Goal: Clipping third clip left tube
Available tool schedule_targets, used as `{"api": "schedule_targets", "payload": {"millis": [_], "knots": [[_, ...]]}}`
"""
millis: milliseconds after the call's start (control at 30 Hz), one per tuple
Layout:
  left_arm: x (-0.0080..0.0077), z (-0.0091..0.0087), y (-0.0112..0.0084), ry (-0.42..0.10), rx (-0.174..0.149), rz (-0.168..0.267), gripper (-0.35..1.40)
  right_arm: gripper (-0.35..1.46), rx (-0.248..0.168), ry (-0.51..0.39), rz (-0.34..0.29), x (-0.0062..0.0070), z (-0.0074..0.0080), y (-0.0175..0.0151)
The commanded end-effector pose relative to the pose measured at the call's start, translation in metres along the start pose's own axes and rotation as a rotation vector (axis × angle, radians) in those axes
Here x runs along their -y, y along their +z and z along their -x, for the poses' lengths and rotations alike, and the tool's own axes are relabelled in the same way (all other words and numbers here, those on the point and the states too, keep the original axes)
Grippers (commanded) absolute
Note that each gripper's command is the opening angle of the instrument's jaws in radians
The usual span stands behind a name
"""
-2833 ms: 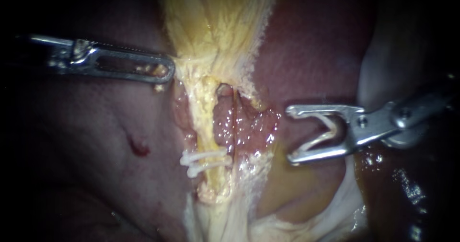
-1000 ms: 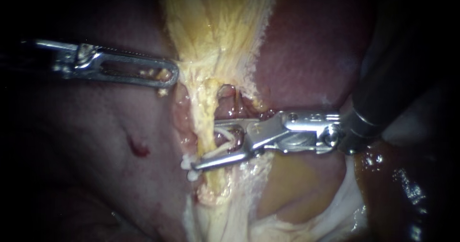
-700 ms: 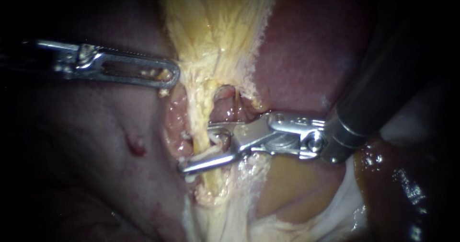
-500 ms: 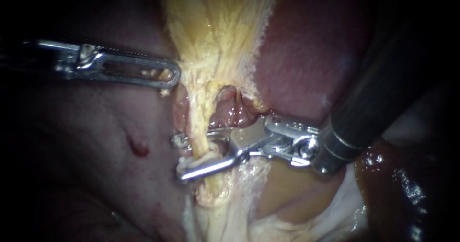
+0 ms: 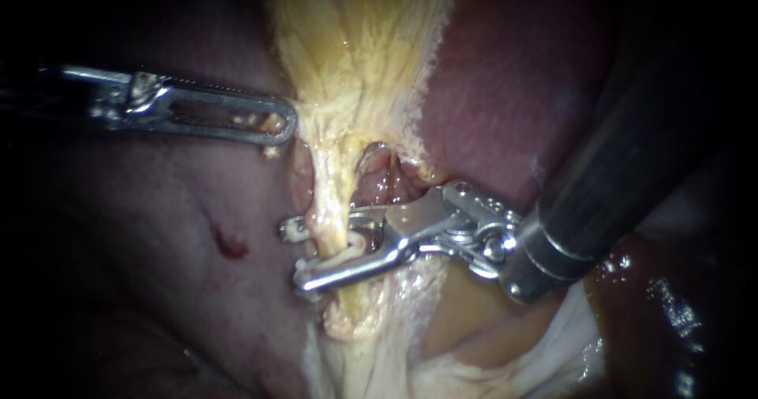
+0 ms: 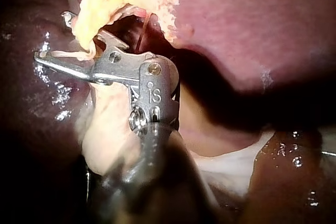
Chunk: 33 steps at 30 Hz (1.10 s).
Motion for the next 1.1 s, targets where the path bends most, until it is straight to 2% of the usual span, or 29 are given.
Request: {"api": "schedule_targets", "payload": {"millis": [33, 133, 400, 600, 800, 900, 967, 1100], "knots": [[0.0000, -0.0001, 0.0000, 0.001, 0.001, 0.001, -0.35, 0.49, -0.013, 0.003, 0.005, -0.0001, -0.0003, -0.0001], [0.0000, -0.0001, 0.0001, 0.001, -0.001, -0.001, -0.35, 0.50, -0.033, 0.009, 0.031, -0.0002, -0.0011, -0.0005], [0.0000, -0.0001, 0.0001, 0.001, 0.000, -0.001, -0.35, 0.50, -0.034, 0.009, 0.037, 0.0000, -0.0016, -0.0008], [-0.0001, -0.0001, 0.0002, 0.001, -0.001, -0.002, -0.35, 0.50, -0.036, 0.016, 0.037, 0.0011, -0.0017, -0.0006], [-0.0003, -0.0002, 0.0003, 0.002, 0.000, -0.002, -0.35, 0.50, -0.085, 0.039, 0.145, 0.0028, -0.0026, 0.0002], [-0.0003, -0.0002, 0.0003, 0.002, 0.000, -0.002, -0.35, 0.50, -0.122, 0.054, 0.236, 0.0035, -0.0034, 0.0003], [-0.0003, -0.0002, 0.0003, 0.002, 0.000, -0.002, -0.35, 0.50, -0.137, 0.059, 0.272, 0.0037, -0.0038, 0.0003], [-0.0004, -0.0002, 0.0003, 0.002, 0.000, -0.002, -0.35, 0.50, -0.144, 0.062, 0.290, 0.0039, -0.0041, 0.0003]]}}
